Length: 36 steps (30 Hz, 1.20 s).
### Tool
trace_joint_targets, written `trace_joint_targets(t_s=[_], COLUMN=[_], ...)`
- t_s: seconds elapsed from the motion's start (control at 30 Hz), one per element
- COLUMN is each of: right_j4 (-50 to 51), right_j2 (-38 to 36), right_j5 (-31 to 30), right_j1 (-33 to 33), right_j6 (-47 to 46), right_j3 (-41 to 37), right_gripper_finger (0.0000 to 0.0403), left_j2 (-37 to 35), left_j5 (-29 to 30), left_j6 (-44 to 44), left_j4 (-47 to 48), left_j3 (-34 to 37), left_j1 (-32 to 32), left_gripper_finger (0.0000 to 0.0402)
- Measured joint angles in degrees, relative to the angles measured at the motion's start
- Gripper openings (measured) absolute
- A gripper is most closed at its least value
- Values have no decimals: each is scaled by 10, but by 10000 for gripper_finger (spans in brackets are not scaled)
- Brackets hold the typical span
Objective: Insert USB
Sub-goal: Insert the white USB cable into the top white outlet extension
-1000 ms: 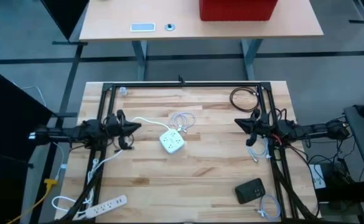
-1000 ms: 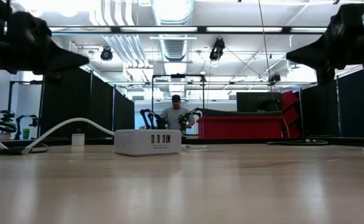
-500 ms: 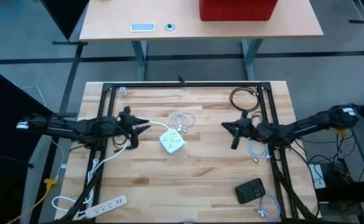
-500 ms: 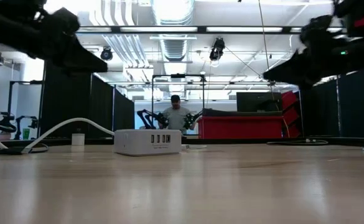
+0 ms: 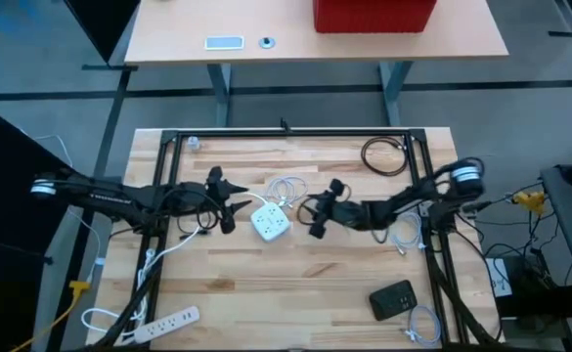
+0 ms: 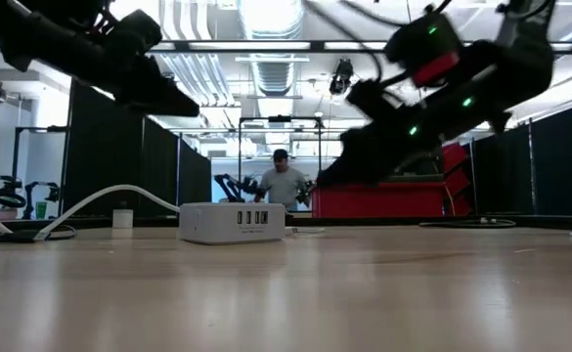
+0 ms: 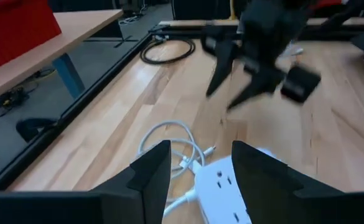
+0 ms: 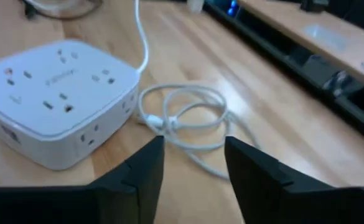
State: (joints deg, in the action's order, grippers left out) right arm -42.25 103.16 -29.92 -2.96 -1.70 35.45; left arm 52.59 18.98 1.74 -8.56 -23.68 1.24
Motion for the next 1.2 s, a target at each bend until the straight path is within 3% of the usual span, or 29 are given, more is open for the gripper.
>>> trace_joint_targets(t_s=[0.3,0.63,0.83,1.0,1.2], right_j4=[1,0,-2,14,120], right_j2=[83,129,134,133,77], right_j5=[45,106,119,122,118], right_j1=[11,52,55,57,57], right_j6=[-30,-49,-47,-34,12], right_j3=[54,85,87,91,92], right_gripper_finger=[158,115,85,15,6], left_j2=[-3,-2,-2,-2,-2], left_j5=[-98,-106,-107,-107,-129], left_j6=[14,16,18,18,28], left_j4=[4,5,5,2,4], left_j3=[1,2,0,-12,-35], left_j1=[2,2,2,2,3], left_gripper_finger=[141,117,109,111,122])
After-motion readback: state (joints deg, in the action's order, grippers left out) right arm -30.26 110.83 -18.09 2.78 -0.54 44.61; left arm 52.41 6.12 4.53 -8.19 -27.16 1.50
